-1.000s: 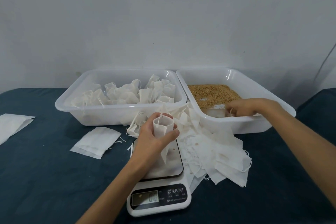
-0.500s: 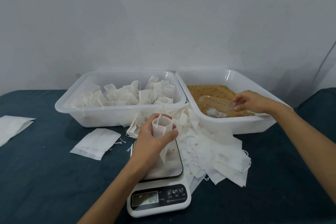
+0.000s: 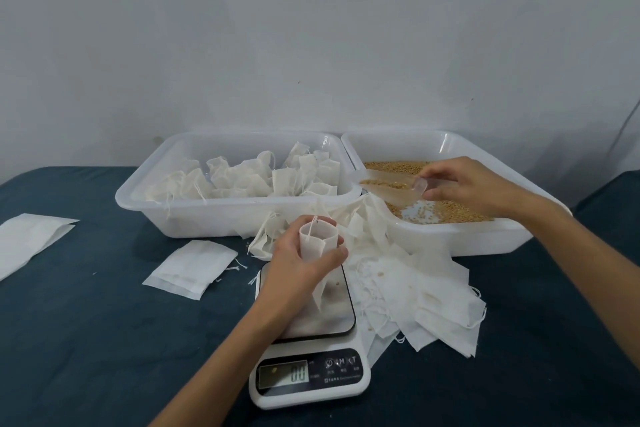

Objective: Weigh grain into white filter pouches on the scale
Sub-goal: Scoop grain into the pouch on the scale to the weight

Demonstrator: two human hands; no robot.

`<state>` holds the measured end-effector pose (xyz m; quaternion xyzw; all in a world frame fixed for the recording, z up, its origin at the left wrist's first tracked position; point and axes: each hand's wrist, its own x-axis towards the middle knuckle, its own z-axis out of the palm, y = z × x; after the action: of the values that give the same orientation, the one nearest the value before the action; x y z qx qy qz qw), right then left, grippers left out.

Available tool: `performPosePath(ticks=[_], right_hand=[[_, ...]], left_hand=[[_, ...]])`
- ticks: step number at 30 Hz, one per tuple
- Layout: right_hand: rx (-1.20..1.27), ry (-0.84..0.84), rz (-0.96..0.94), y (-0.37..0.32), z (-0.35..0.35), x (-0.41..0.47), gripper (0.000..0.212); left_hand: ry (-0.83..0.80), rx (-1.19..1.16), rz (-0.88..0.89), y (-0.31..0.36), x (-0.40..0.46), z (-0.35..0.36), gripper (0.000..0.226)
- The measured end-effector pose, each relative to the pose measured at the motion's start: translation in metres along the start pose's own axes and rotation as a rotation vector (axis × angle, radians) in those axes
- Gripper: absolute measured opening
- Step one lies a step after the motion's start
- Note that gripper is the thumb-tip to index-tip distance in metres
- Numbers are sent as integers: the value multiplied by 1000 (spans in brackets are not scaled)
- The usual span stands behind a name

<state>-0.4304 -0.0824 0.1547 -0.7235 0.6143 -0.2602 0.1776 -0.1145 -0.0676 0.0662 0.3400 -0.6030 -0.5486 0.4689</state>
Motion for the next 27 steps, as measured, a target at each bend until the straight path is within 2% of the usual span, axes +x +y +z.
performPosePath(ticks=[6,12,19,27], right_hand=[[-44,-56,-162,-53,14,-13,22],[-204,-13,-224,-73,14,-15,28],[-435,65,-344,-81,1,-14,31],[-539,72,-307,-77,-5,-10,33]], left_hand=[[6,31,-13,-3,2,-1,29],[2,26,-5,-6,3,-1,48],[-17,33,11,-4,3,-2,40],[-20,39,2,-6,3,-2,37]])
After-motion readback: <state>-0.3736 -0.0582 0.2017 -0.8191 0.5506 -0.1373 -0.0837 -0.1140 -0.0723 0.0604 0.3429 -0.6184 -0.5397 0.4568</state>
